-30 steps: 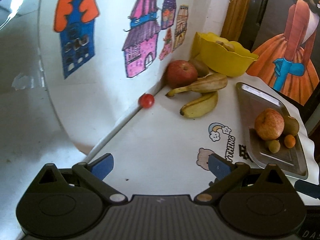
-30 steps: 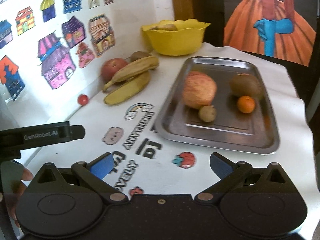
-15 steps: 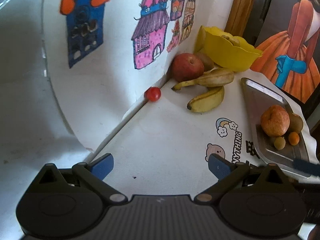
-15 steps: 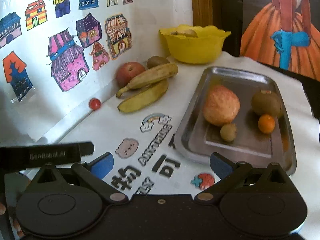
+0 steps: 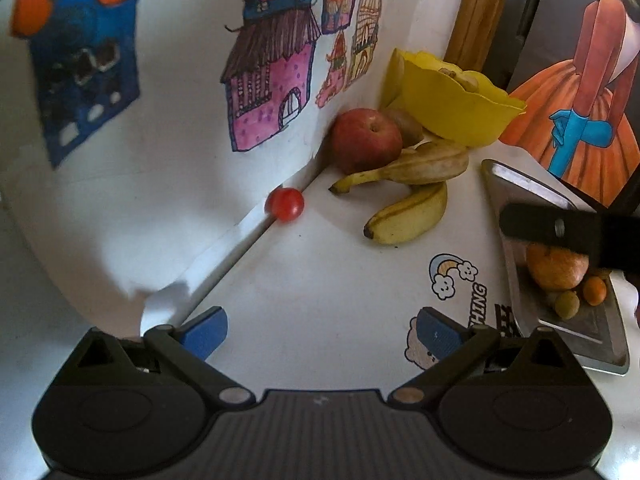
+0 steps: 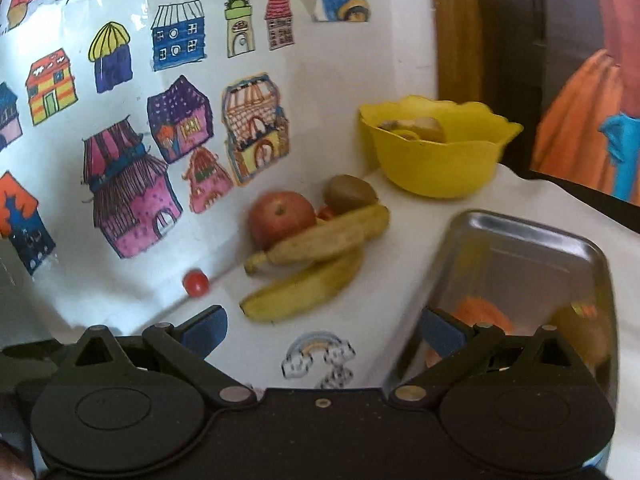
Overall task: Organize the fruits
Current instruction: 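Reach the right tool down to the yellow banana beside the red apple, then close the right tool on the banana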
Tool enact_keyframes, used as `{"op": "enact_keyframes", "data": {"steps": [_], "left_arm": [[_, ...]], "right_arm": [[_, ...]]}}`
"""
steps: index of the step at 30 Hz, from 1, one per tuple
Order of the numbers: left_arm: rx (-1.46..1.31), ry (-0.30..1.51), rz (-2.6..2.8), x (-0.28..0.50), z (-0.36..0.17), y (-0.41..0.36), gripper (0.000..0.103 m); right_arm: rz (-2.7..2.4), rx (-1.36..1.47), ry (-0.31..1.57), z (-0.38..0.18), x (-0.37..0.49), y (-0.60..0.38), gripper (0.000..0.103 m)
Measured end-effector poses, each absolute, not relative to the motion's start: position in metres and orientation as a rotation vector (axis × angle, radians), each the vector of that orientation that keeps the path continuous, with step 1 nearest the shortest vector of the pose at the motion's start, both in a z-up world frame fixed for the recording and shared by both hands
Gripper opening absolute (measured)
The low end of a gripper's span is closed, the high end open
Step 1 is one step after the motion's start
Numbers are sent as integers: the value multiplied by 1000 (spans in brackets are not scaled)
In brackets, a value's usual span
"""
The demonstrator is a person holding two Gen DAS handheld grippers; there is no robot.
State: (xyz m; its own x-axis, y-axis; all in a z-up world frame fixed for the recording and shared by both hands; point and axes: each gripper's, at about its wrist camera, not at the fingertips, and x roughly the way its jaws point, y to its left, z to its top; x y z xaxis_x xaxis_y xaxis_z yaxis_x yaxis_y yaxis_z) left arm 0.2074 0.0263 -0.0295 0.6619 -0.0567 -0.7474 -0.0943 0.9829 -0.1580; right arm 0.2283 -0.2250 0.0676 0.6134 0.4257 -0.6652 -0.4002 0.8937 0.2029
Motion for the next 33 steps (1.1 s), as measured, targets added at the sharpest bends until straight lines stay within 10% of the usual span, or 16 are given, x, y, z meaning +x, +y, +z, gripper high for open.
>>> {"op": "enact_keyframes", "data": {"steps": [24, 33], "left_arm": [[-254, 726, 158, 238, -36, 3, 98], [-180, 682, 62, 250, -32, -15, 98]], "right_arm": [[412, 216, 959, 34, 371, -196, 81], [413, 290, 1015, 20, 381, -209, 55]]}}
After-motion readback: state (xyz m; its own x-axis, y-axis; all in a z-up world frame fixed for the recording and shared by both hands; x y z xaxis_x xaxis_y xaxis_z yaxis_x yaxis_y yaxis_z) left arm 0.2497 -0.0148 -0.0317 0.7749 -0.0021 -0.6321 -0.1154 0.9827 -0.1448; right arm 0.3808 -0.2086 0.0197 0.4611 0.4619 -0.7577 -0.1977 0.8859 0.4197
